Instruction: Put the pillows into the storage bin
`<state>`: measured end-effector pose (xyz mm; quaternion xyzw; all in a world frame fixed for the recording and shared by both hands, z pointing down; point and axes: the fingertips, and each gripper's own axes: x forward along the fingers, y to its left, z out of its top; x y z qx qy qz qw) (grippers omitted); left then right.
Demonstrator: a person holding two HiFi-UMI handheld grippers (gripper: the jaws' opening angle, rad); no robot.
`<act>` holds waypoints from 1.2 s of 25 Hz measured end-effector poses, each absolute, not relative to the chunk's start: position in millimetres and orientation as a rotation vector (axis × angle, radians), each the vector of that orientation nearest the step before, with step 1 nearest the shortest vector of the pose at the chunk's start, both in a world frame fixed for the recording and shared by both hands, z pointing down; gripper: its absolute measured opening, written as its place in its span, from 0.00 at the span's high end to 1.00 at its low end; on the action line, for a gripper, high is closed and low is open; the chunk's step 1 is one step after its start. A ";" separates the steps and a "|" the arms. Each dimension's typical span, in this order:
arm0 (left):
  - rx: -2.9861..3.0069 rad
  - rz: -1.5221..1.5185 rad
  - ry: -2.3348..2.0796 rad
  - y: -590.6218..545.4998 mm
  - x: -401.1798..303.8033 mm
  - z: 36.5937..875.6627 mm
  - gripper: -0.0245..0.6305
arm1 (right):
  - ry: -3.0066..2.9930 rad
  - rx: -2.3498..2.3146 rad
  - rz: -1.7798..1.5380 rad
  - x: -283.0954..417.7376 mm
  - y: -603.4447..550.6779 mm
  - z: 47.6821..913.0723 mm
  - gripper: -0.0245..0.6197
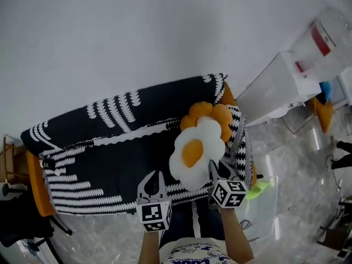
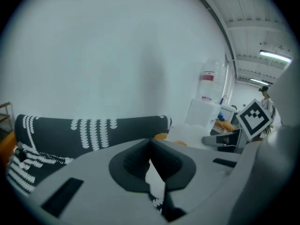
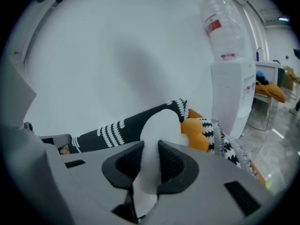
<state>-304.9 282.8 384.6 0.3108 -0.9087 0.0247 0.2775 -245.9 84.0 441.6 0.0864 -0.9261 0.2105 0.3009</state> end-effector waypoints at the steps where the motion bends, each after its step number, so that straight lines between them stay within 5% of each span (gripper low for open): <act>1: 0.880 0.077 -2.439 270.3 -304.7 378.6 0.94 | -2.475 0.268 0.559 -235.3 73.8 431.0 0.82; 11: 1.325 0.167 -2.316 115.4 -248.5 340.1 0.94 | -2.519 0.798 0.655 -86.4 -53.4 367.9 0.82; 30: 1.785 0.338 -1.994 -121.1 32.4 347.4 0.94 | -2.203 1.421 0.801 285.6 -204.8 404.1 0.82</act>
